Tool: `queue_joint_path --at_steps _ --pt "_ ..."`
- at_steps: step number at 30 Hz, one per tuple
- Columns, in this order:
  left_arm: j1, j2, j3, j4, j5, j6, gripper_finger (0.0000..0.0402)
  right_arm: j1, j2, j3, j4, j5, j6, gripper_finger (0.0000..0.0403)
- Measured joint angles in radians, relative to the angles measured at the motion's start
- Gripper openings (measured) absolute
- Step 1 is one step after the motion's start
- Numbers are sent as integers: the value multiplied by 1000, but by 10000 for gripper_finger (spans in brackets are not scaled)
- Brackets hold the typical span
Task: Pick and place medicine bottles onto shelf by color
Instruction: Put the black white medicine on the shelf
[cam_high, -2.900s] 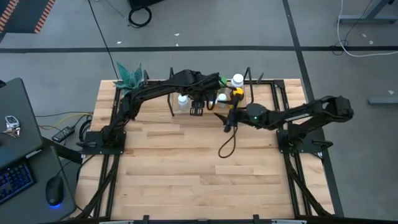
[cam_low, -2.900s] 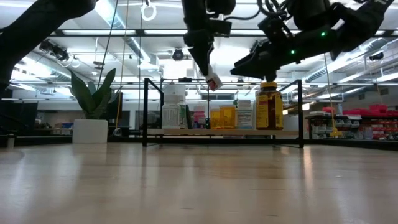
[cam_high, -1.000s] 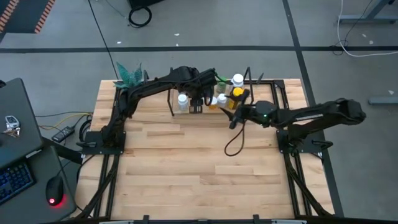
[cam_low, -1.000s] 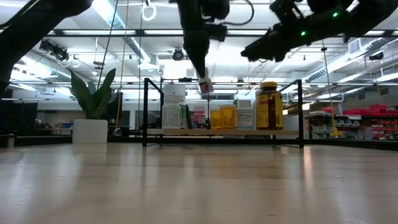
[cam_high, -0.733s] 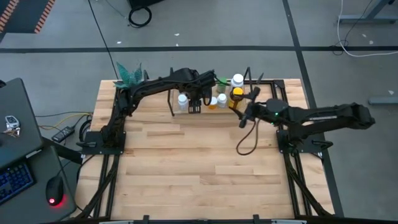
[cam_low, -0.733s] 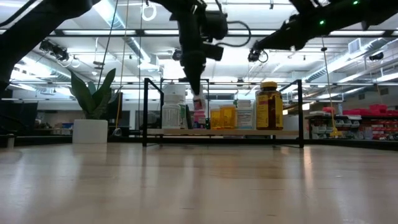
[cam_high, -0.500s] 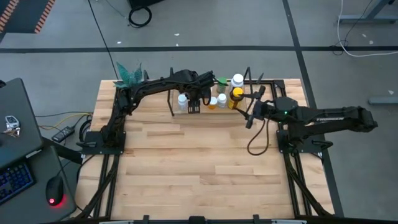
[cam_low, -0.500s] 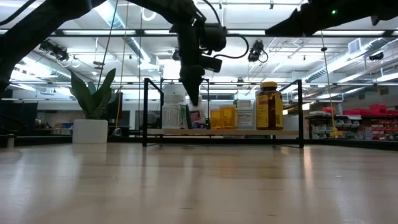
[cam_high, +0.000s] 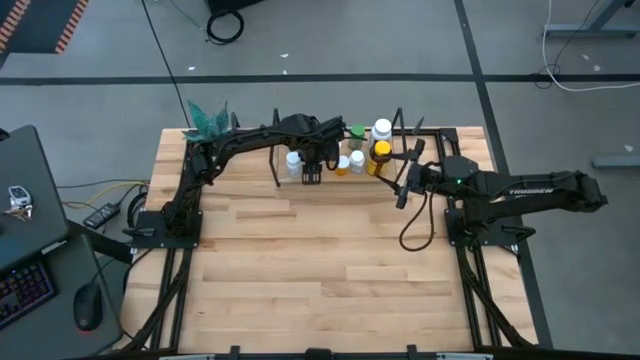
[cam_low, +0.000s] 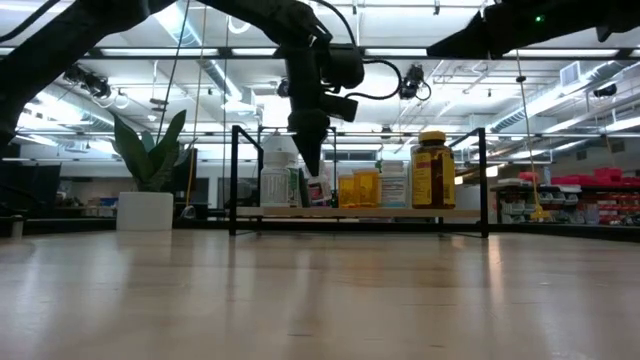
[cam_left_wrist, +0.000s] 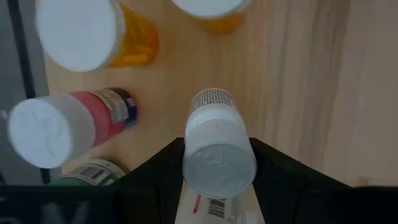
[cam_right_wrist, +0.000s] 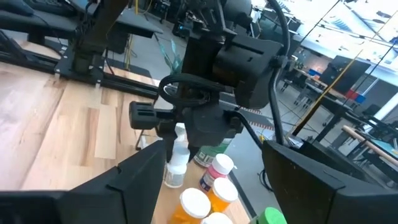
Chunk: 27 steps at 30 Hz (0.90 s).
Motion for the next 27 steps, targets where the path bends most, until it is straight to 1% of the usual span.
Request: queue_joint_path --at_steps 3,9,16,27 --pt "0 0 0 -29 25 -10 172 0 2 0 -1 0 3 275" --pt "-3 6 0 -69 38 -11 172 0 5 0 -1 -1 4 275" --pt "-10 17 0 -37 40 -9 172 0 5 0 -1 -7 4 275" --pt "-10 17 0 -38 40 2 172 0 5 0 0 -7 4 275"
